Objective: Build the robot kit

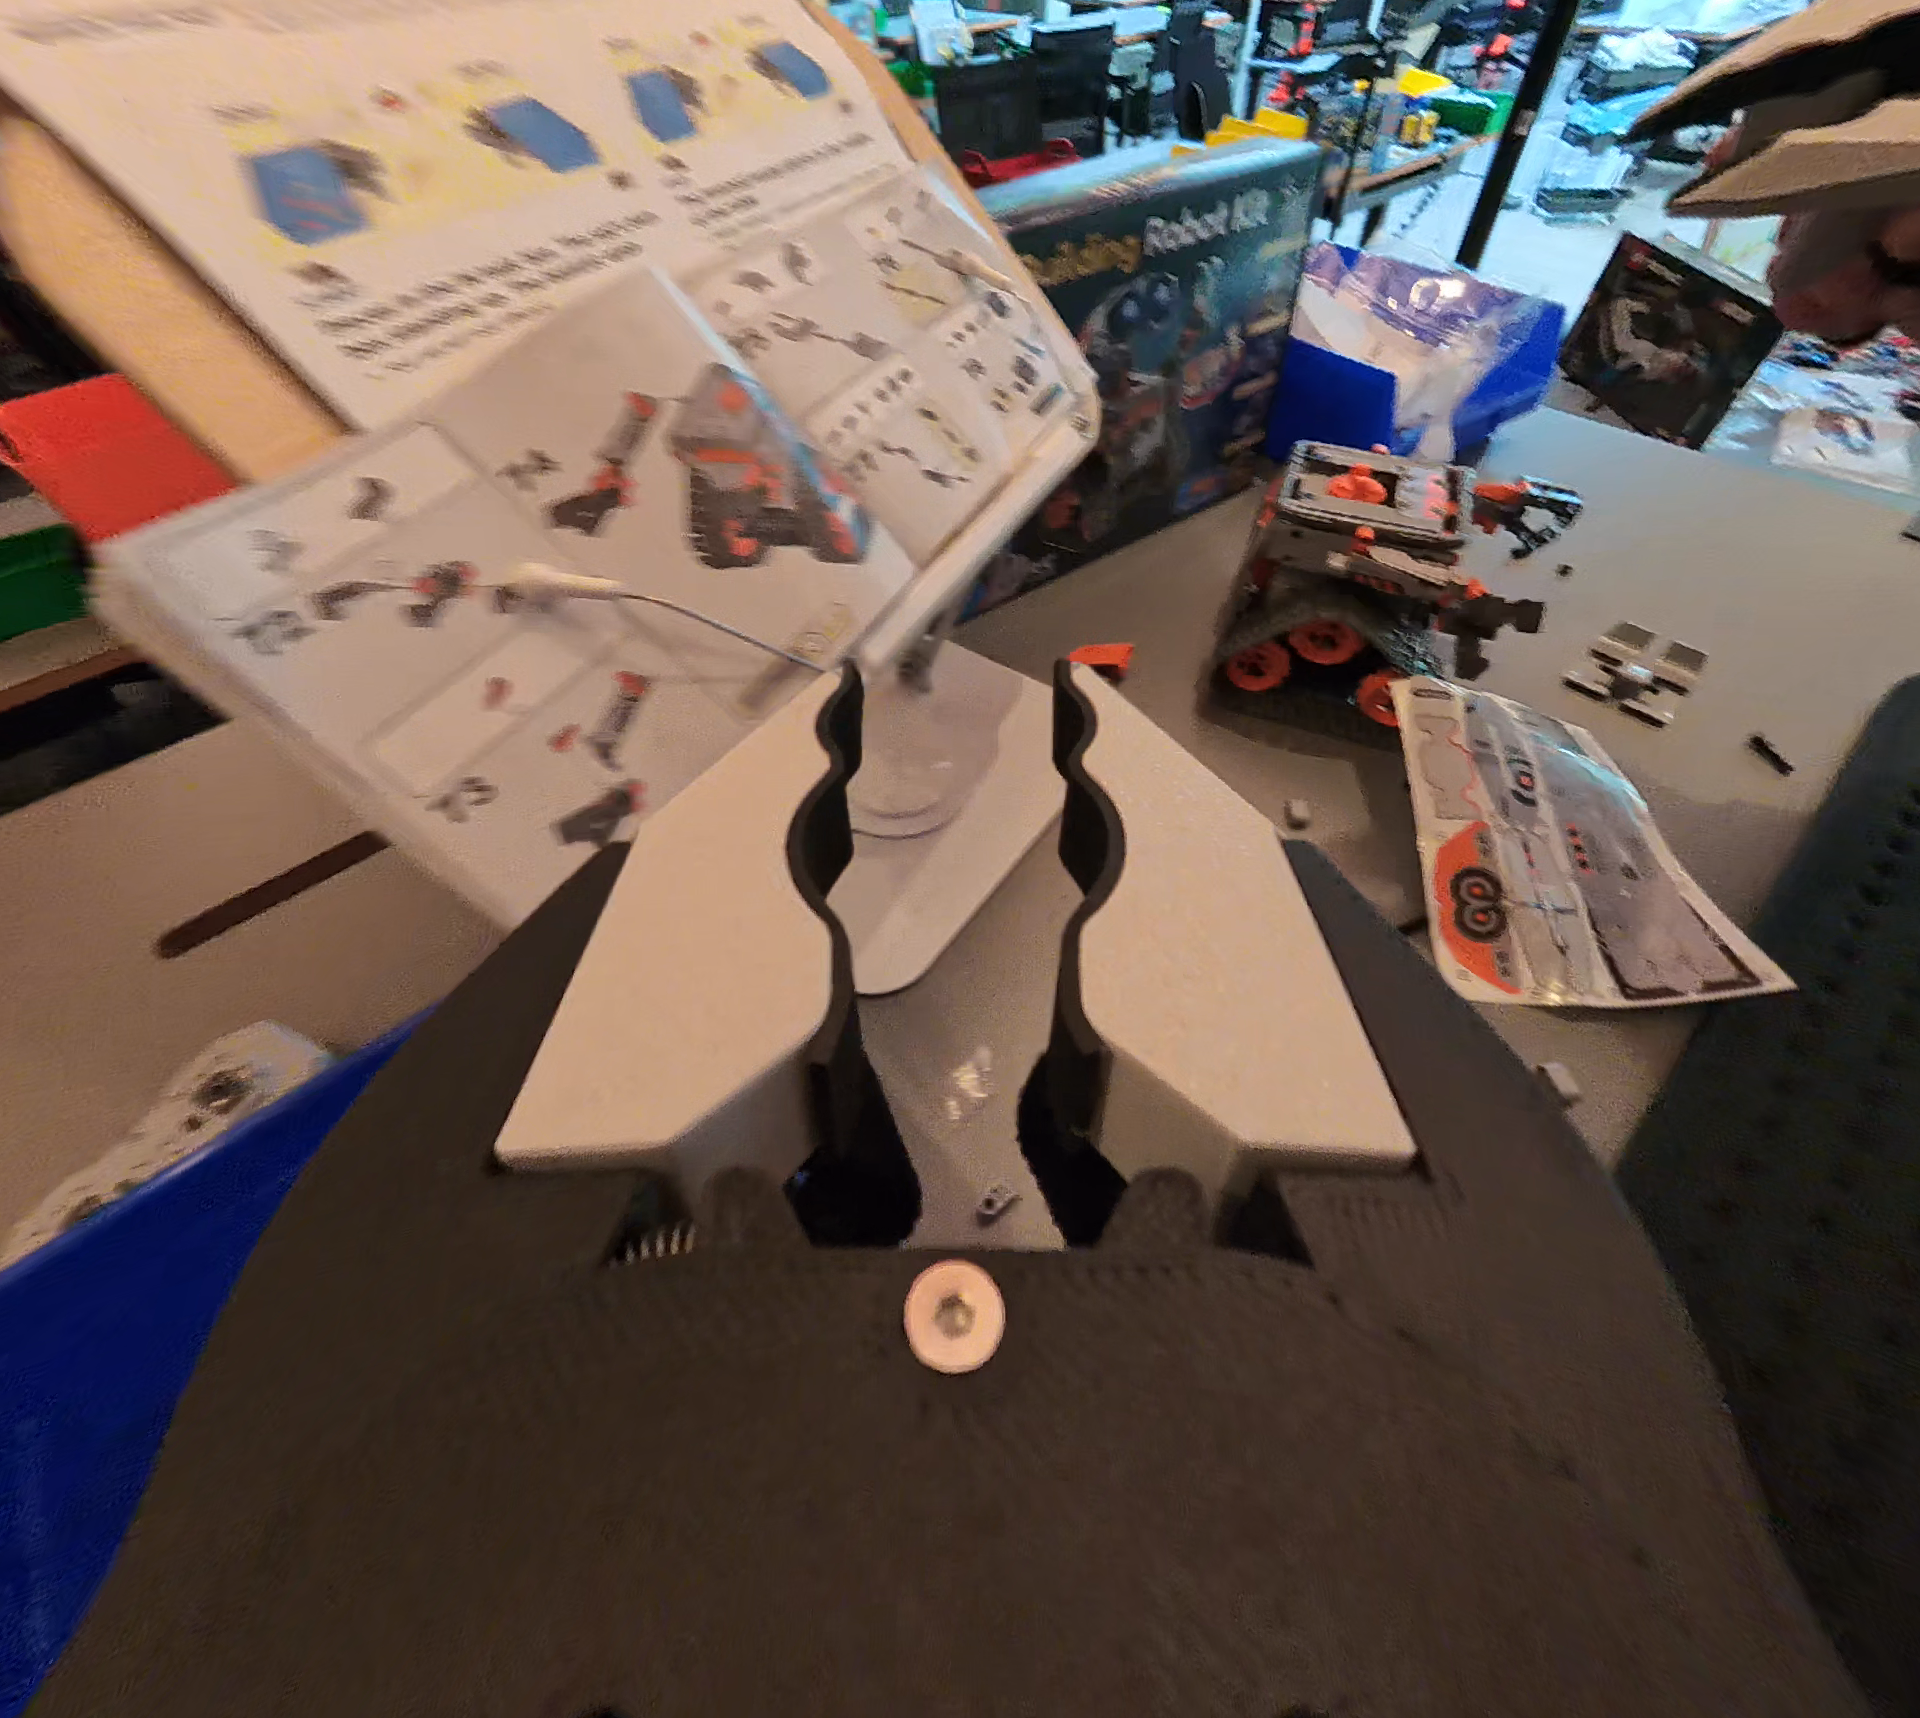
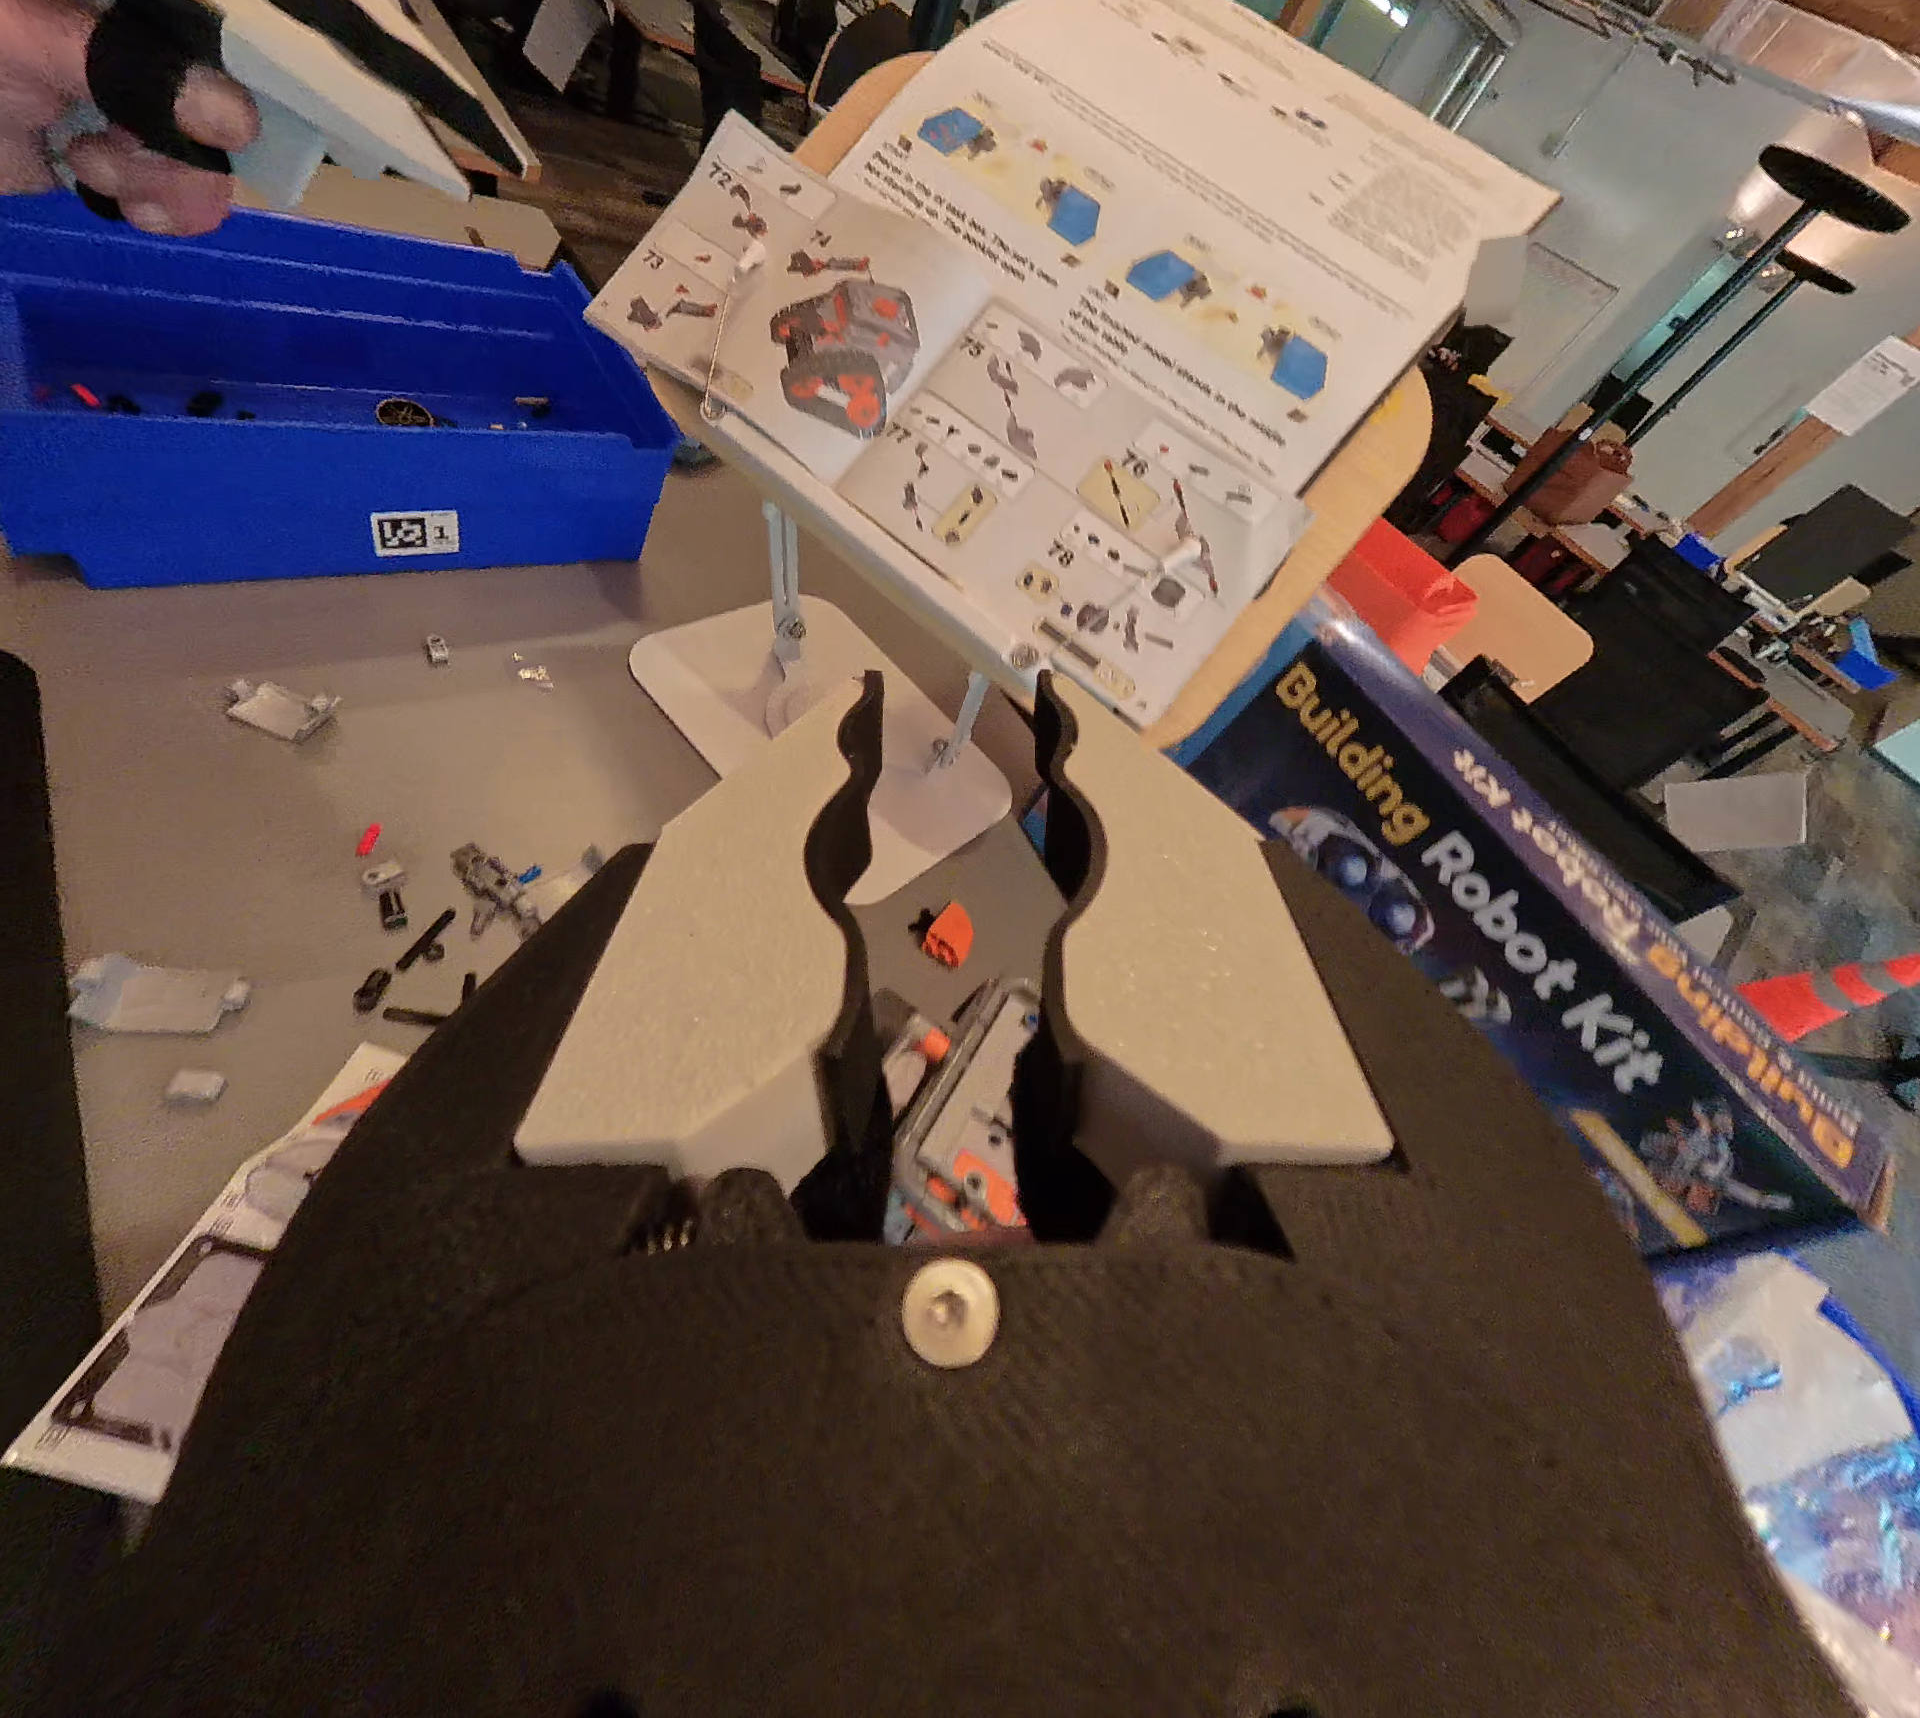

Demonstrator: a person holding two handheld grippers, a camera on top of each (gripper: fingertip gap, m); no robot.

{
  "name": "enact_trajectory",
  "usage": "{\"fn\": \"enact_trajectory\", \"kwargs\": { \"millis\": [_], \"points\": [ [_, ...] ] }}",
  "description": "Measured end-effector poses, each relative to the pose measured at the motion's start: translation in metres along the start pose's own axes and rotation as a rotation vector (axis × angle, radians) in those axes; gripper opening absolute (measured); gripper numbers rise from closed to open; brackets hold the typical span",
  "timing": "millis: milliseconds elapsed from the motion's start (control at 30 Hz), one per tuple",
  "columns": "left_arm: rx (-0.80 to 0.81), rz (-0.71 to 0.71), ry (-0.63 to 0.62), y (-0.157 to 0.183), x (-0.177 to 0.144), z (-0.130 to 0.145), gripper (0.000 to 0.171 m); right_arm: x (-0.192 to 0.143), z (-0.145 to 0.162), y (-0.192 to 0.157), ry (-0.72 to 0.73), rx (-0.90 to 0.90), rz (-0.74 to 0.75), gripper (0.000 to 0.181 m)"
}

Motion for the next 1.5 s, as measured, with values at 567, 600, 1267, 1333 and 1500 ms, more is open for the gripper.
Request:
{"fn": "enact_trajectory", "kwargs": {
  "millis": [567,600,1267,1333,1500],
  "points": [
    [0.065,0.175,-0.230,0.138,0.129,0.062,0.044,-0.039,0.155,0.042,-0.125,0.225,0.018,0.031],
    [0.064,0.173,-0.235,0.141,0.133,0.064,0.044,-0.039,0.162,0.043,-0.126,0.240,0.010,0.031],
    [0.097,0.156,-0.378,0.160,0.132,0.091,0.048,-0.045,0.220,-0.007,-0.345,0.180,-0.192,0.034],
    [0.120,0.168,-0.400,0.164,0.134,0.094,0.048,-0.046,0.223,-0.013,-0.363,0.174,-0.198,0.037],
    [0.107,0.220,-0.343,0.178,0.139,0.084,0.048,-0.047,0.223,-0.015,-0.346,0.208,-0.169,0.040]
  ]
}}
Point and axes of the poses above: each gripper's, where its closed fingertips meet, x out along the fingers, z out of its underside, y = z × x across the jaws, the point moved 4 cm from there along -x, back along the fingers, and after that the axes turned 13 degrees about -y, right-handed, at the moved point
